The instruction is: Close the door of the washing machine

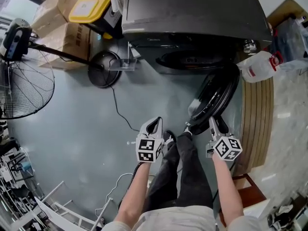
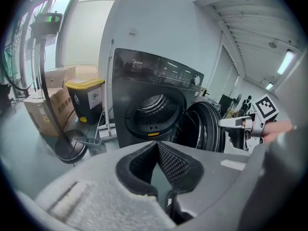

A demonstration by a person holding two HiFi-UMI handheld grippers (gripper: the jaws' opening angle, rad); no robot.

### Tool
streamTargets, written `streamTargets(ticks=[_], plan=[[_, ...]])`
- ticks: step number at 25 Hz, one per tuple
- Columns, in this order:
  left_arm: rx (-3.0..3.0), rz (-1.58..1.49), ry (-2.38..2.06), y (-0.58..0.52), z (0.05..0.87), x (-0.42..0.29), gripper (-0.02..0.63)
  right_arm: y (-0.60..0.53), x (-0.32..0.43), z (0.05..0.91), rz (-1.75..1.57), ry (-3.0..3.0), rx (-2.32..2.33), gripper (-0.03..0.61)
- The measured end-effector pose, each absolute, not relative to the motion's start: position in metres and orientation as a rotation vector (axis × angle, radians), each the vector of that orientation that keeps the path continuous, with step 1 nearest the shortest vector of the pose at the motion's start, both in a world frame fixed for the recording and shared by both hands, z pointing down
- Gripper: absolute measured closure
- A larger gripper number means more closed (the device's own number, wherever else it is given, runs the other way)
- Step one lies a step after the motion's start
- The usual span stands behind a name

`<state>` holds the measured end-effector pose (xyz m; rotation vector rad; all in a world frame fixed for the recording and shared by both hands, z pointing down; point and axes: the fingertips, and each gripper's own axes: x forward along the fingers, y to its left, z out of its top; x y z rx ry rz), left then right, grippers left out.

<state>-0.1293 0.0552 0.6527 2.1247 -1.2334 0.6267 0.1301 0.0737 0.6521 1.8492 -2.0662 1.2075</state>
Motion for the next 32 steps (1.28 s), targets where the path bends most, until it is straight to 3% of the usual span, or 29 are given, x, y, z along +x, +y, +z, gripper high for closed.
streamTargets(ticks=[32], plan=[[2.039,0.598,-1.341,0.062,0.659,-0.166,0.607,-0.036,0.035,0.659,1.269,-2.229,1.605,0.394]])
